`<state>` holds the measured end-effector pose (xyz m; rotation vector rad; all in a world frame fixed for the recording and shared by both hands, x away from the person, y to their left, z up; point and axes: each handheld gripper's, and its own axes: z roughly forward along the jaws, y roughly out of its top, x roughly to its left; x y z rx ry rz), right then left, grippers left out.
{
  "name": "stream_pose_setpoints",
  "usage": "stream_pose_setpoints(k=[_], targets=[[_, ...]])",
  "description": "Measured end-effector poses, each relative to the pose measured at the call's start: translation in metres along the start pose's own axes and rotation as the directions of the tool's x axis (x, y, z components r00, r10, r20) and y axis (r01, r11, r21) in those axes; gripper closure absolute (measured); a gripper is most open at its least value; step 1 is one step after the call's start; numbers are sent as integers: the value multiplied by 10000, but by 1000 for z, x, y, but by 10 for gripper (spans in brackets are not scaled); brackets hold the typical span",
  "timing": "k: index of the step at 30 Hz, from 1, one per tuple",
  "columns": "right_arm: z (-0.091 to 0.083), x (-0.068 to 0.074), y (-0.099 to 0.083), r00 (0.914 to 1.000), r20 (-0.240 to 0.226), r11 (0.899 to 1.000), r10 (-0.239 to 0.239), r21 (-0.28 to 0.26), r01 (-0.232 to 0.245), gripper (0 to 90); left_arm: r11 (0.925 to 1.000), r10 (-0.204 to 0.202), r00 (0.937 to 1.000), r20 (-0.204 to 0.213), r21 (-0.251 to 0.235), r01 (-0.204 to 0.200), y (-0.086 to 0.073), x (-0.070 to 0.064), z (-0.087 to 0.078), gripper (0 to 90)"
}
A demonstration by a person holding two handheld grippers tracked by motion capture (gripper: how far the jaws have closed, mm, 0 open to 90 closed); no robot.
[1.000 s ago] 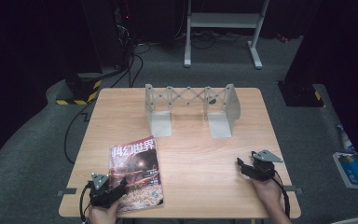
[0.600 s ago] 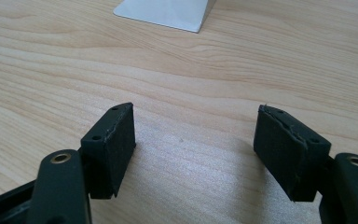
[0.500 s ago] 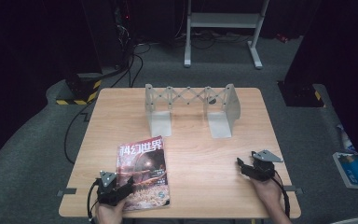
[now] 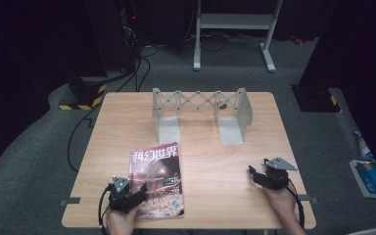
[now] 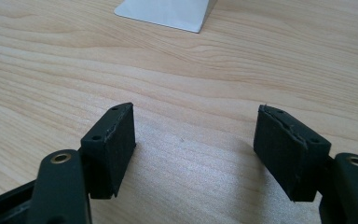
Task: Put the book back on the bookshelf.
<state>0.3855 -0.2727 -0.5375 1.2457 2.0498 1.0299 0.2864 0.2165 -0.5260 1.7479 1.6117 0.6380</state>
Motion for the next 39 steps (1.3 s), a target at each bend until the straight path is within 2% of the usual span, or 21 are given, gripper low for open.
stream_pose_setpoints(k=[4,17,24,34,39], targets=[[0,0,0,10000,-4,10000,-55,1,55,295,9999,49,10000,74,98,-50,3,-6,3,286],[0,0,0,9999,-12,9999,-109,-18,109,295,10000,74,9997,242,-2,-74,8,-22,11,318],[0,0,0,9999,-12,9999,-127,-26,127,294,9995,309,9987,397,32,-311,12,-32,16,321],[0,0,0,9999,0,9999,-146,-33,146,295,9989,434,9970,647,158,-445,21,-50,27,329],[-1,4,-1,9992,197,9993,-361,-130,364,295,9979,596,9953,763,217,-615,24,-57,30,332]])
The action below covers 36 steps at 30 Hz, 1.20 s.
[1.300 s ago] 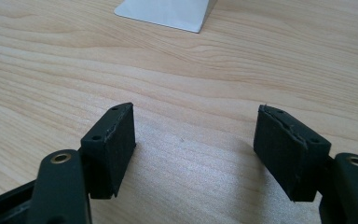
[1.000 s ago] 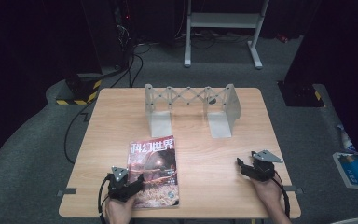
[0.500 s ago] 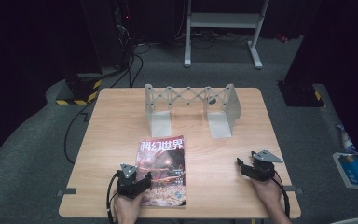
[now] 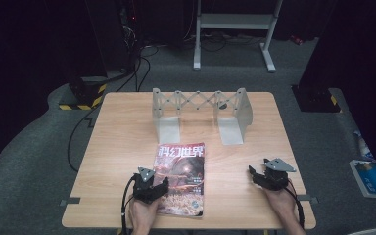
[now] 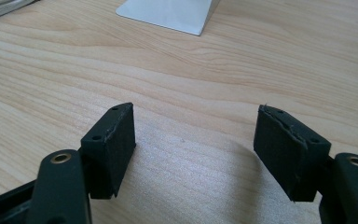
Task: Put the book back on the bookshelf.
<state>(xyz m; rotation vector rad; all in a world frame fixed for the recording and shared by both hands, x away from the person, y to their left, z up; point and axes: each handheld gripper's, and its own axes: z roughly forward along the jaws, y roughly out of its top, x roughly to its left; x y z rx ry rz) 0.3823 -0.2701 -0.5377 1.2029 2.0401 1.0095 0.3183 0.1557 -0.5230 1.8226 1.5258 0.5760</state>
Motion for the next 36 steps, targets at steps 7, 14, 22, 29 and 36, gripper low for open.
stream_pose_setpoints(k=[7,14,22,29,36], targets=[[1,1,1,9999,62,9999,-154,-10,154,304,10000,-4,10000,46,0,4,2,-6,3,331],[0,3,3,9999,-19,9998,-163,100,163,378,10000,70,9998,187,43,-70,3,-14,4,336],[-4,16,5,9981,-579,9990,-205,374,227,444,9997,241,9989,392,27,-242,4,-27,7,344],[-2,44,14,9851,-1712,9986,154,521,-66,455,9991,418,9976,545,71,-423,6,-34,10,349],[-5,67,24,9674,-2470,9979,564,435,-471,449,9987,506,9967,628,20,-508,8,-40,13,355]])
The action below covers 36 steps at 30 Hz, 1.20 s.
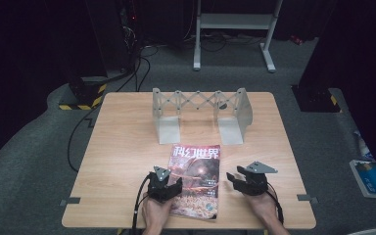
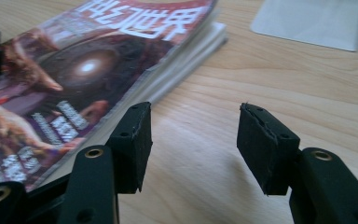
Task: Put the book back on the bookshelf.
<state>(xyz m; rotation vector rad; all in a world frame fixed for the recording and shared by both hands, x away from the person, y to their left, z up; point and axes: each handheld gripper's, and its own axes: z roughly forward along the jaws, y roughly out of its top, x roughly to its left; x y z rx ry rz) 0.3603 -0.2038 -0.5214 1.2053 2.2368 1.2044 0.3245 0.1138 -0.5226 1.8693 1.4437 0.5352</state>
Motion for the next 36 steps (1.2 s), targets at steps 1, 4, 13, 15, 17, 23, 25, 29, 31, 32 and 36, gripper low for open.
stream_pose_setpoints(k=[1,4,13,15,17,23,25,29,31,32,36], targets=[[1,3,0,10000,-84,10000,-41,-2,41,448,10000,0,10000,0,0,0,0,0,0,355],[2,8,1,9996,-265,10000,73,38,-72,444,10000,-29,10000,49,-33,29,0,-2,1,356],[6,17,2,9952,-772,9981,604,136,-596,417,10000,8,10000,88,-52,-7,2,-5,3,356],[4,17,3,9931,-860,9968,799,43,-798,414,10000,50,9999,103,-72,-50,2,-5,4,356],[2,17,3,9936,-808,9969,790,14,-792,414,10000,39,9999,120,-47,-38,2,-6,4,356],[-2,18,3,9914,-859,9951,991,110,-985,409,10000,44,9999,146,-83,-43,3,-7,5,357],[-2,21,4,9902,-859,9938,1103,266,-1083,409,9999,68,9999,146,-99,-67,3,-8,6,357],[4,24,4,9906,-844,9931,1081,550,-1037,410,9999,34,9998,191,-116,-31,3,-9,6,357],[8,25,5,9905,-845,9920,1089,732,-1028,411,9999,29,9998,220,-127,-26,3,-9,6,357],[8,25,5,9907,-843,9921,1065,759,-1002,412,9999,61,9997,234,-122,-59,3,-9,6,357],[12,29,6,9918,-749,9898,1031,1066,-948,423,9995,156,9993,344,-266,-147,2,-9,8,357]])
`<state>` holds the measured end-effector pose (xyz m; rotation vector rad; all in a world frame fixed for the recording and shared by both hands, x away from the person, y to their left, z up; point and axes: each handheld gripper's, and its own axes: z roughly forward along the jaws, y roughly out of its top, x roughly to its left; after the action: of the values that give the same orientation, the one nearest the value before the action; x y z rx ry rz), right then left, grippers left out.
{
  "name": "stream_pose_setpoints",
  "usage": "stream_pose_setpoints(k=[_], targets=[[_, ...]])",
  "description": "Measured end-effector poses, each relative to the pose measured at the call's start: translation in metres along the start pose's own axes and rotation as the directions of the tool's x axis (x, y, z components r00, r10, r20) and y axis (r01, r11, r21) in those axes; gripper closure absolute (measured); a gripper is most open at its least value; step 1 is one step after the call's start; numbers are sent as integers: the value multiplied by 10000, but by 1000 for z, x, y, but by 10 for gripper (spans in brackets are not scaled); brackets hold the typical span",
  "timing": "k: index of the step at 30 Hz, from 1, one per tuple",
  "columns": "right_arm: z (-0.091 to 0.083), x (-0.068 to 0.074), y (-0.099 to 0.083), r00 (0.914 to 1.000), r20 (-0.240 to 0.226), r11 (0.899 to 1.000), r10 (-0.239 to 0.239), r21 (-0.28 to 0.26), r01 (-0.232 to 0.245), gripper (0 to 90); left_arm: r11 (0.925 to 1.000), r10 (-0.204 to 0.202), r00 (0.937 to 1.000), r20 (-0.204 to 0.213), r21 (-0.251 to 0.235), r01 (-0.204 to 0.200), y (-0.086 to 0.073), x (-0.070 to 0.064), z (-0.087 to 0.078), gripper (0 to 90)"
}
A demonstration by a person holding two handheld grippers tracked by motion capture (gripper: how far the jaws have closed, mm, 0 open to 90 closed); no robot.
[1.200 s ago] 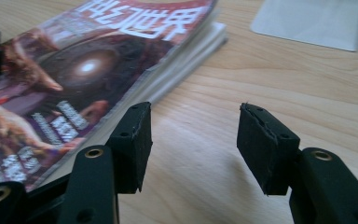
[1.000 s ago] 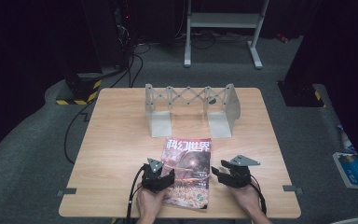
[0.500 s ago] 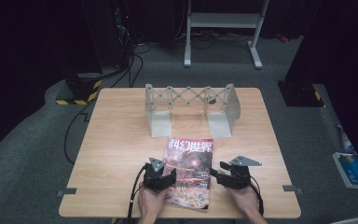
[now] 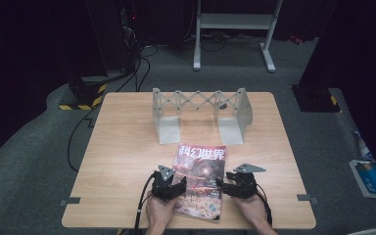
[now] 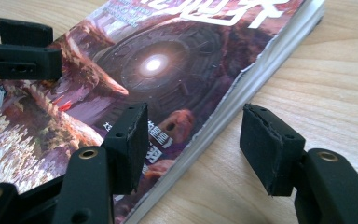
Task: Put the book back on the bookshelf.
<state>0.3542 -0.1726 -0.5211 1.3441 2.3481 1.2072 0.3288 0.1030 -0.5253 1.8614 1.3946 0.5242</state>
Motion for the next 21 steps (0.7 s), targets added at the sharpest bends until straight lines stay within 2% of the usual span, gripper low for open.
stream_pose_setpoints(k=[4,10,15,16,21], targets=[[3,2,1,10000,40,10000,-37,70,37,432,10000,61,10000,74,-39,-60,0,0,1,357],[7,5,6,9986,352,9990,-406,207,399,439,9999,104,9998,180,-13,-104,0,1,0,361],[9,3,8,9977,479,9987,-478,199,469,440,9999,145,9996,227,-98,-143,-2,-1,0,361],[10,3,12,9972,550,9982,-501,359,482,440,9998,185,9995,260,-120,-182,-2,-1,0,361],[14,0,17,9957,707,9972,-607,479,574,440,9997,243,9991,358,-99,-240,-2,-2,-1,364]])
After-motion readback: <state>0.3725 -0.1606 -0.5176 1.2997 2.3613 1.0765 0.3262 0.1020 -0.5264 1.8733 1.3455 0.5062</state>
